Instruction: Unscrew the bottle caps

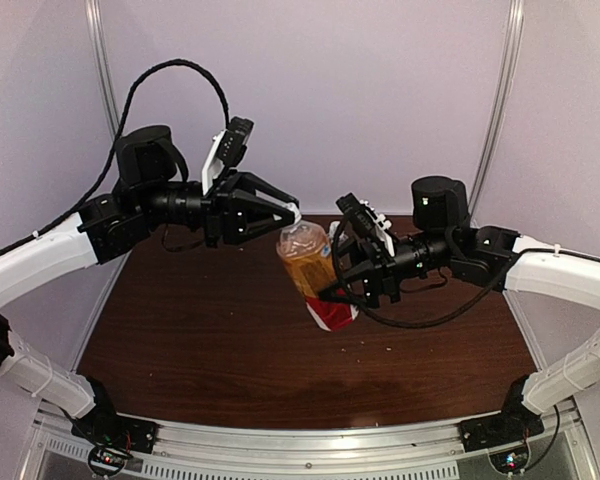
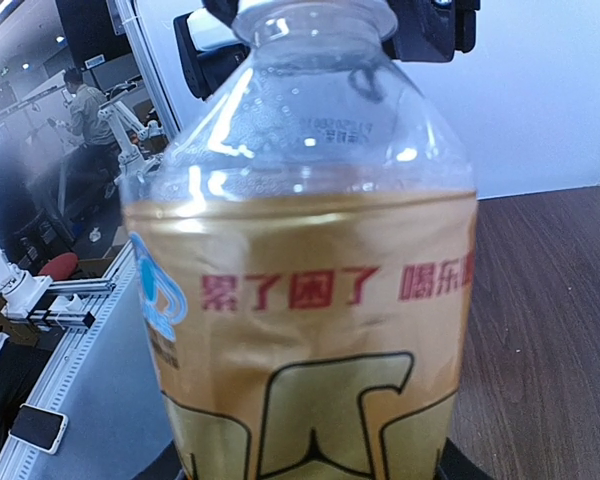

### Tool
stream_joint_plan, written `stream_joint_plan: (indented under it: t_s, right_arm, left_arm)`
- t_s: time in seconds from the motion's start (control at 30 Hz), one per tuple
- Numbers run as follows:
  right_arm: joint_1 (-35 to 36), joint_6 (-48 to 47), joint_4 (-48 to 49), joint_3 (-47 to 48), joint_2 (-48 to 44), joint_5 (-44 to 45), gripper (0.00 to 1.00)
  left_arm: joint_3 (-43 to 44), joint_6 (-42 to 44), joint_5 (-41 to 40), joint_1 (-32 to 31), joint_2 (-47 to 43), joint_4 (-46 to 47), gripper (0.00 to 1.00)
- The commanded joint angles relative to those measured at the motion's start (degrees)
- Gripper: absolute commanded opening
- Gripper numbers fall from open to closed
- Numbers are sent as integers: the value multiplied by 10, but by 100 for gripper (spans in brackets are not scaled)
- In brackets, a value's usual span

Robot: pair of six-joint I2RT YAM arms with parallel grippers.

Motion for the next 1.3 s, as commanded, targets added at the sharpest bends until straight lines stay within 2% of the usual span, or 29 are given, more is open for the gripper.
stream_joint_plan:
  t_s: [0.0, 0.1, 0.27, 0.33, 0.43, 0.5, 0.67, 0.93, 1.07, 1.27]
  right_arm:
    - [-12, -7, 0, -12, -14, 53, 41]
    - [-13, -7, -10, -14, -17, 124, 42]
    - [-12, -30, -24, -15, -20, 271, 44]
    - [-12, -34, -23, -19, -22, 318, 44]
    - [-12, -39, -14, -28, -23, 370, 43]
    - [-11, -44, -10, -32, -24, 388, 43]
    - [-12, -59, -11, -39, -25, 347, 42]
    - [-13, -64, -2, -50, -36, 187, 43]
    - [-14, -53, 0, -44, -31, 117, 43]
    - [-14, -22, 9, -22, -11, 22, 43]
  left_arm:
    - [2, -31, -14, 2, -7, 33, 17]
    - [3, -70, -79, 2, -6, 32, 6]
    - [14, -179, -305, -4, -1, -52, 3]
    - [16, -212, -371, -15, 2, -81, 3]
    - [11, -236, -431, -31, 5, -92, 3]
    - [9, -241, -441, -33, 9, -91, 5]
    - [10, -204, -410, -33, 15, -72, 28]
    - [13, -87, -297, -19, -10, -53, 77]
    - [6, -36, -203, -9, -26, -44, 85]
    - [8, 16, -80, -3, -28, -43, 84]
